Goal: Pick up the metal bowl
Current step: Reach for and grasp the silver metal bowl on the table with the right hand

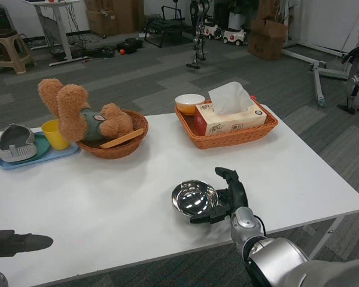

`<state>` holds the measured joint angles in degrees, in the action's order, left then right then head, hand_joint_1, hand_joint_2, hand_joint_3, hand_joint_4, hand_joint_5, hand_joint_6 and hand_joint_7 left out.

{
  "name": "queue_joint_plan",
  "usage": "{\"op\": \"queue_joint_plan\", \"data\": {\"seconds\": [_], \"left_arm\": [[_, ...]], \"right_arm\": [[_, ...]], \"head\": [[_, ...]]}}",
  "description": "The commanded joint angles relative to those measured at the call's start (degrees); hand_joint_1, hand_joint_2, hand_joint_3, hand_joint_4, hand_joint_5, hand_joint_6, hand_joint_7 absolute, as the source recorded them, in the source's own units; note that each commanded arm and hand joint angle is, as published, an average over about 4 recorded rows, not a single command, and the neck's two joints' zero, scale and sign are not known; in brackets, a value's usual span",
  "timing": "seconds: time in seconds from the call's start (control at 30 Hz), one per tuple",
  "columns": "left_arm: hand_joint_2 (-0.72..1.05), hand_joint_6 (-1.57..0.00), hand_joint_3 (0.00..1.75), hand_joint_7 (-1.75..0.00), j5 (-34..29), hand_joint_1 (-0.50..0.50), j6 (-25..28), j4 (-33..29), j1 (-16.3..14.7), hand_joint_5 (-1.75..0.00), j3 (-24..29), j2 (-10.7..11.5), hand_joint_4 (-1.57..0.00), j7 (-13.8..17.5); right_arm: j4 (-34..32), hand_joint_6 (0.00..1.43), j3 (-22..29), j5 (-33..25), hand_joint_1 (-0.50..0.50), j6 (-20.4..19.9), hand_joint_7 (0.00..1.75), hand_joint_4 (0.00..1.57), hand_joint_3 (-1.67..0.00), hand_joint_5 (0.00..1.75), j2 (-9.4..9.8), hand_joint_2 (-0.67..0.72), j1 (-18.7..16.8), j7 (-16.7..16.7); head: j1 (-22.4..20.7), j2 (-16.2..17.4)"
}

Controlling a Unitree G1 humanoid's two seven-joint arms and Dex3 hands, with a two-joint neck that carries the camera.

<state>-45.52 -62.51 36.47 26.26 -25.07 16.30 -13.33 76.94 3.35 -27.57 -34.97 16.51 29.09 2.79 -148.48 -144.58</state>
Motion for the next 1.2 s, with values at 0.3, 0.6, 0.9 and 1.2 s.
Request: {"op": "queue_joint_plan", "data": {"seconds": [0.3,0.6,0.9,1.2], "left_arm": [[-0.72,0.0,0.0,-0.03,0.2,-0.5,-0.3,-1.0,-1.8,-1.03,0.4,0.0,-0.94,0.0],[-0.72,0.0,0.0,0.0,0.2,-0.5,-0.4,-1.0,-2.1,-1.03,0.6,0.0,-0.92,0.0],[-0.72,0.0,0.0,-0.02,0.2,-0.5,-0.4,-1.0,-2.1,-1.03,0.6,0.0,-0.94,0.0],[-0.72,0.0,0.0,0.0,0.2,-0.5,-0.3,-1.0,-1.9,-1.03,0.5,0.1,-0.94,0.0]], "right_arm": [[0.3,0.0,-1.4,3.3,0.01,-0.3,1.05,0.92,-0.52,1.75,0.1,-0.13,0.3,0.3],[0.1,0.03,-1.1,3.6,0.15,-1.9,1.06,1.23,-0.48,1.65,0.32,-0.13,0.2,0.3],[-0.5,0.84,-0.9,3.4,0.25,-3.3,1.61,1.43,-0.48,1.36,0.81,-0.1,0.2,0.2],[-2.4,0.77,-0.4,2.7,0.25,-5.2,1.61,1.38,-0.48,1.43,0.85,-0.1,-0.7,0.3]], "head": [[-0.5,0.1],[-0.8,0.4],[-1.1,0.6],[-1.5,1.1]]}}
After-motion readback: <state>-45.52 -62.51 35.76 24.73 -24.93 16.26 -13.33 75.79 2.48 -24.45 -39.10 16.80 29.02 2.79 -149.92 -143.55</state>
